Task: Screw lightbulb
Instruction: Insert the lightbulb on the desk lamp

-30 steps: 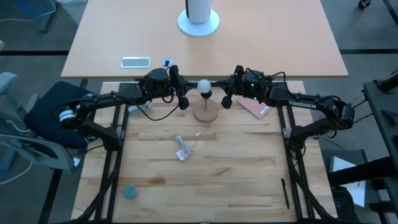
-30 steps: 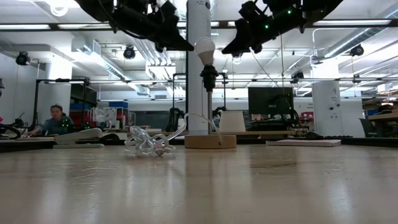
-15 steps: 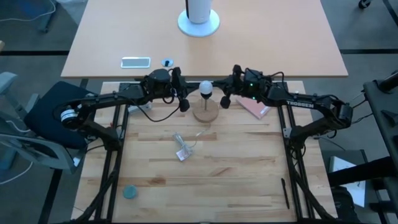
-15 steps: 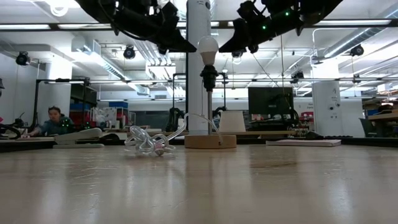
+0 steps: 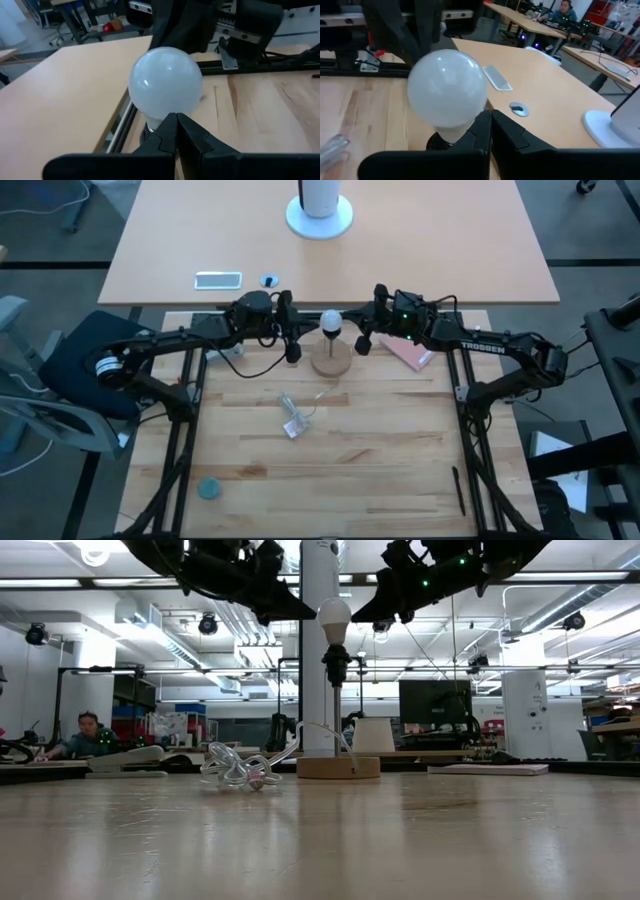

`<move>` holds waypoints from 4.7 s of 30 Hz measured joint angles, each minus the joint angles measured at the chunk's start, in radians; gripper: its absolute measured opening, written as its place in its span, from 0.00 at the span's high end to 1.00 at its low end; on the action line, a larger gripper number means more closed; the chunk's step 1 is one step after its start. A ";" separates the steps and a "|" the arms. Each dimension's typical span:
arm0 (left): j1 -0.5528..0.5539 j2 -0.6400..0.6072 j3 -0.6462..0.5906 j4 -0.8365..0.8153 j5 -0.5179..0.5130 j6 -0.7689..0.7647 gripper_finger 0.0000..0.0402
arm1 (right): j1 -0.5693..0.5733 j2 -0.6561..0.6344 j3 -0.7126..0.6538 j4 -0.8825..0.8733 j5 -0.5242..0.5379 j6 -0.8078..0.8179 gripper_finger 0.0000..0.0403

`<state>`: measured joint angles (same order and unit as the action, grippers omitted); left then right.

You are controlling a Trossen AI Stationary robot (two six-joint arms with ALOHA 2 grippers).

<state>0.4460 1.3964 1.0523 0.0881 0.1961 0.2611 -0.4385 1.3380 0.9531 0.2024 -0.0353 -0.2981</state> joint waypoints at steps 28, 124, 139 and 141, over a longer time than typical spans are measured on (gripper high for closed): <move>0.008 0.017 0.000 0.095 -0.094 -0.045 1.00 | 0.005 0.000 0.004 0.011 -0.045 0.071 0.98; 0.034 0.050 0.000 0.113 0.067 -0.073 1.00 | 0.019 0.005 0.004 -0.026 0.017 0.010 0.98; 0.037 0.051 0.000 0.125 0.051 -0.158 1.00 | 0.021 0.005 0.039 -0.049 0.007 0.121 0.98; 0.036 0.051 0.000 0.134 0.051 -0.171 1.00 | 0.022 0.005 0.046 -0.062 0.005 0.139 0.98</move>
<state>0.4824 1.4475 1.0523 0.2224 0.2474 0.0897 -0.4168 1.3426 0.9993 0.1405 -0.0302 -0.1591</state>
